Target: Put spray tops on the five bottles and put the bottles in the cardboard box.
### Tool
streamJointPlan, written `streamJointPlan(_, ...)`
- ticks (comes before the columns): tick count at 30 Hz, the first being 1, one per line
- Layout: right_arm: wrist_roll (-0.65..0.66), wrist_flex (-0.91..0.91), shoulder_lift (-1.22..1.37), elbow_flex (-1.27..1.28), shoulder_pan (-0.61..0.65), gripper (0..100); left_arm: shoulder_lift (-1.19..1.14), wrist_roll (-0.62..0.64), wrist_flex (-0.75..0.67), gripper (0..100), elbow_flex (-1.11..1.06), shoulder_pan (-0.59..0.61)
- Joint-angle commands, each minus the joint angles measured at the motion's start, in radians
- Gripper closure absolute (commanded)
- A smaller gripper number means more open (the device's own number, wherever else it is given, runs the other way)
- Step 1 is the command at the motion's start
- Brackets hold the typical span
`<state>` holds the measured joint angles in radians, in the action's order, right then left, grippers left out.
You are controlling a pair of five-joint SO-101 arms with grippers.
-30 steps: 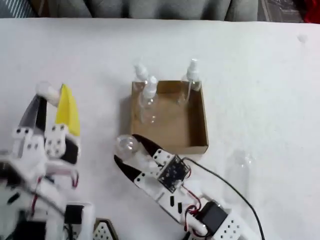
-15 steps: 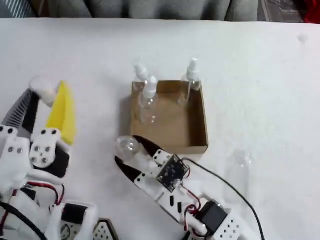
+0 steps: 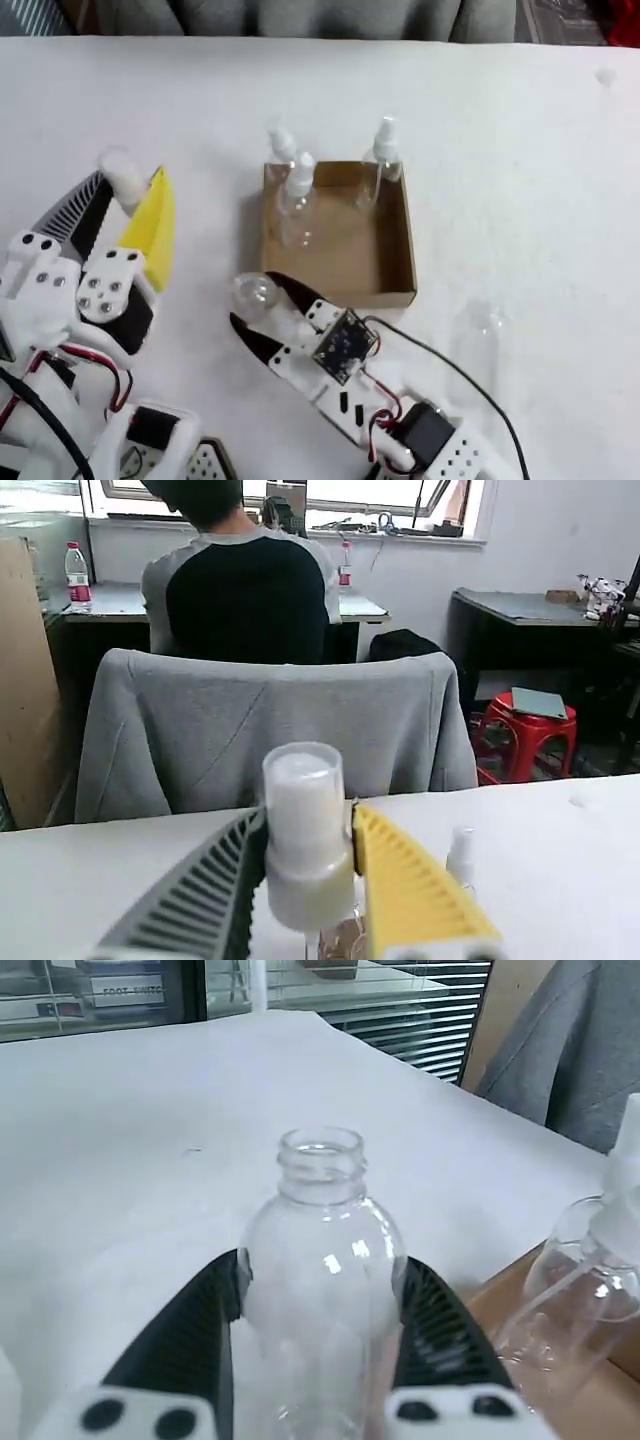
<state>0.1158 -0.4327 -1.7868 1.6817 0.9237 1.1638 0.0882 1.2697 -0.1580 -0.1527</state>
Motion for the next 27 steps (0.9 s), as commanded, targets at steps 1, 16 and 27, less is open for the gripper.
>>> streamJointPlan(1, -0.003, -0.002, -0.005, 0.009, -0.002, 98.3, -0.028, -0.005, 0.0, 98, 0.038, -0.012)
streamJointPlan(16, -0.003, -0.036, -0.01, 0.008, 0.002, 98.3, -0.021, 0.008, -0.107, 98, -0.137, -0.013)
streamJointPlan(27, -0.003, -0.036, -0.01, 0.008, 0.001, 98.3, -0.021, 0.089, -0.106, 98, -0.137, -0.081)
